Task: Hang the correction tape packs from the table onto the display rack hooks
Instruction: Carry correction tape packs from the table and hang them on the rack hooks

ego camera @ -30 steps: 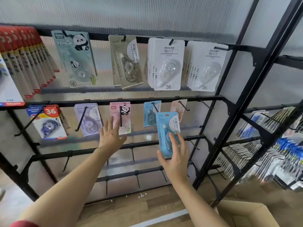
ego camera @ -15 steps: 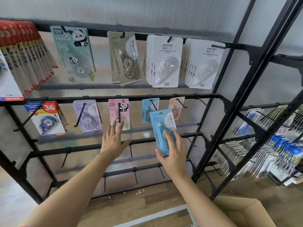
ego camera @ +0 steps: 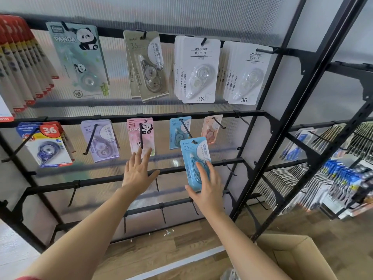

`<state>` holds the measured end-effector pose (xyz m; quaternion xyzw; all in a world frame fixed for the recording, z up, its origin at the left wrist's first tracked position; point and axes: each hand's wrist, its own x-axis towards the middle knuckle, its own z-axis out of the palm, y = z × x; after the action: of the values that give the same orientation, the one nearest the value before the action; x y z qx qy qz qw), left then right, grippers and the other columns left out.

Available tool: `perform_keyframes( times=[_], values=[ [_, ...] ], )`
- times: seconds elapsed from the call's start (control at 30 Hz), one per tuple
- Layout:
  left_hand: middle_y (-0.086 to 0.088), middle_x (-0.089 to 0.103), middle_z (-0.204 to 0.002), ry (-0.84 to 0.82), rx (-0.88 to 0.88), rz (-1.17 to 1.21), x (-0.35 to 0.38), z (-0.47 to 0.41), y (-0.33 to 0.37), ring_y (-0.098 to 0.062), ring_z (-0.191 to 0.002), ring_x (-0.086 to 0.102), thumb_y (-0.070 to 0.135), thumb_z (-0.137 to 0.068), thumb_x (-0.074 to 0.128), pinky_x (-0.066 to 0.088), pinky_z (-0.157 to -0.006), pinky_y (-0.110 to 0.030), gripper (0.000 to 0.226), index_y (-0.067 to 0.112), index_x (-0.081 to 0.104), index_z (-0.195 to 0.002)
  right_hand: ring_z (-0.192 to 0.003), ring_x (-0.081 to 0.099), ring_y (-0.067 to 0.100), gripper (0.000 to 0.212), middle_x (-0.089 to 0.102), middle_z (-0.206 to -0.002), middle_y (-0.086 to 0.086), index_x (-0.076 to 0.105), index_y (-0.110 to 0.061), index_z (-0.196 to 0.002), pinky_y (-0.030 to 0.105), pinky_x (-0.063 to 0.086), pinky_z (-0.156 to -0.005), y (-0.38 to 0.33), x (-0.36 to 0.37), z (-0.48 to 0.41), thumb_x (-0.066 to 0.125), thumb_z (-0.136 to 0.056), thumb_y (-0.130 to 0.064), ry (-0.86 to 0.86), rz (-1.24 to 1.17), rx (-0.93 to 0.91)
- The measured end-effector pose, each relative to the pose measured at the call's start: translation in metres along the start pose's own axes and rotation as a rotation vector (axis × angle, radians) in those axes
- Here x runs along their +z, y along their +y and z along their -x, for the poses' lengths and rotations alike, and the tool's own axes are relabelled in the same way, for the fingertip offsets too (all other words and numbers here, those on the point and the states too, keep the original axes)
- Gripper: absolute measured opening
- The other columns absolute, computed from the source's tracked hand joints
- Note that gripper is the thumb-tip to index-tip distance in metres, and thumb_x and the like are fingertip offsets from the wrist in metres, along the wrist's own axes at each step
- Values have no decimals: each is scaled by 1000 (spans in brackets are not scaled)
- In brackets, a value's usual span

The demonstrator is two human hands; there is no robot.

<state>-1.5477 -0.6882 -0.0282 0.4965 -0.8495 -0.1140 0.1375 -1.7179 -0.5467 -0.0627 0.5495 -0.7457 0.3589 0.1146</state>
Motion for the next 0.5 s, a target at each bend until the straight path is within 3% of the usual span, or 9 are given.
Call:
perform_keyframes(
  times=[0.1,0.2,0.33,0.5],
  values=[
    [-4,-10,-161,-27,7,-4,5,-1,8,-28,-148,-5,50,-95,46,4,-119,-46,79,29,-4,-153,-124,47,41,87,40,-142,23,27,-26,-141,57,50,-88,5,6,-15,78,-72,-43,-96,32,4],
    [-4,-11,-160,-37,17,-18,9,-4,11,-28,-147,-7,50,-96,45,3,-120,-44,79,30,-6,-153,-129,41,40,87,34,-146,22,25,-28,-140,56,48,-94,8,14,-32,79,-73,-43,-154,67,15],
    [-4,-13,-160,-26,2,-44,16,-14,11,-27,-147,-8,51,-95,45,1,-119,-43,82,30,-11,-151,-132,35,38,80,27,-151,19,35,-22,-144,52,47,-98,11,26,-58,76,-77,-39,-197,101,19],
    [-5,-19,-159,30,-6,-156,22,-30,4,-26,-147,-14,56,-94,43,-6,-117,-42,87,31,-20,-148,-133,31,33,80,20,-153,15,29,-24,-148,48,42,-104,7,46,-95,71,-82,-41,-237,76,54]
  ],
)
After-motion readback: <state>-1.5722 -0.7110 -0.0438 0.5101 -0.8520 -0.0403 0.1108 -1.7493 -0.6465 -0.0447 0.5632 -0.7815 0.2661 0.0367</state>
